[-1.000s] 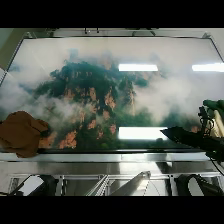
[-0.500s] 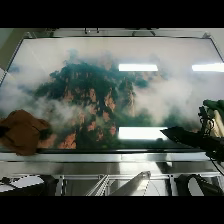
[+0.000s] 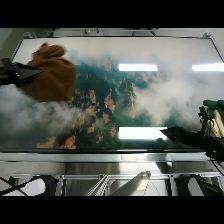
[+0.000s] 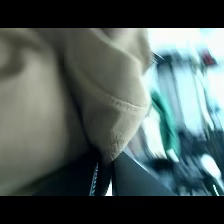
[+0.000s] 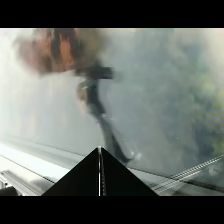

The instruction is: Fold the shirts.

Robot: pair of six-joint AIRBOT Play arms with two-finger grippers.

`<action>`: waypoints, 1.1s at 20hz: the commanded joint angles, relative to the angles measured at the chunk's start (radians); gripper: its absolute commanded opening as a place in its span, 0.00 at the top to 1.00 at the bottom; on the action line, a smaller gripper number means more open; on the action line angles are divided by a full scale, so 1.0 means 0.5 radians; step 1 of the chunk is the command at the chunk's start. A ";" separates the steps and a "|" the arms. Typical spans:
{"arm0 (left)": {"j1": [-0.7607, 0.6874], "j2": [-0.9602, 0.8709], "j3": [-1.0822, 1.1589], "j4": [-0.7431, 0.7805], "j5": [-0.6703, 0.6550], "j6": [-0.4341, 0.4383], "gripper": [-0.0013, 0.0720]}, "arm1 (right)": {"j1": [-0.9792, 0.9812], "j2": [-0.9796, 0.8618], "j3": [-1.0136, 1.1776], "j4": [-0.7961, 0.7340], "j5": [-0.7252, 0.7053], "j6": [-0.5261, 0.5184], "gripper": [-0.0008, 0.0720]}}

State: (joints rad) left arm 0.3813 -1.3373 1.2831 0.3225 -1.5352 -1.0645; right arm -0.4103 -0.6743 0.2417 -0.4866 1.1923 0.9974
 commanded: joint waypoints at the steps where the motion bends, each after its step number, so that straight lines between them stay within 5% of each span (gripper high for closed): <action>1: -0.533 0.024 -0.063 -0.154 0.011 0.034 0.96 | 0.001 0.002 -0.001 0.040 0.002 0.001 0.96; 4: -0.800 -0.098 -0.210 0.007 0.103 0.033 0.95 | 0.001 0.002 -0.001 0.040 0.062 0.002 0.96; 7: -0.887 -0.247 -0.269 0.180 0.154 0.030 0.00 | 0.001 0.002 -0.001 0.111 0.092 0.002 0.94; 8: -0.882 -0.298 -0.269 0.210 0.125 0.008 0.00 | 0.001 0.002 0.000 0.144 0.092 0.001 0.71; 9: -0.858 -0.342 -0.269 0.217 0.072 -0.001 0.00 | 0.001 0.001 0.001 0.163 0.085 0.000 0.37; 14: -0.701 -0.400 -0.409 0.764 0.030 -0.211 0.03 | 0.020 -0.179 0.001 0.160 -0.023 -0.104 0.34; 16: -0.669 -0.394 -0.574 0.855 0.220 -0.222 0.03 | 0.140 -0.405 0.001 0.188 -0.153 -0.124 0.34; 19: -0.669 -0.394 -0.733 0.853 0.642 -0.223 0.04 | 0.530 -0.803 0.014 0.594 -0.397 -0.422 0.36; 20: -0.694 -0.394 -0.756 0.854 0.760 -0.220 0.26 | 0.691 -0.951 0.048 0.739 -0.491 -0.512 0.36; 21: -0.732 -0.401 -0.765 0.856 0.869 -0.198 0.38 | 0.845 -1.101 0.105 0.820 -0.569 -0.546 0.36; 22: -0.777 -0.426 -0.744 0.855 0.912 -0.195 0.38 | 0.972 -1.238 0.174 0.854 -0.612 -0.546 0.39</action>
State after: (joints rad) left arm 0.0242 -1.5375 0.9360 0.7246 -1.2404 -1.1660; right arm -0.1005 -1.1095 0.2764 -0.1997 1.0000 0.8066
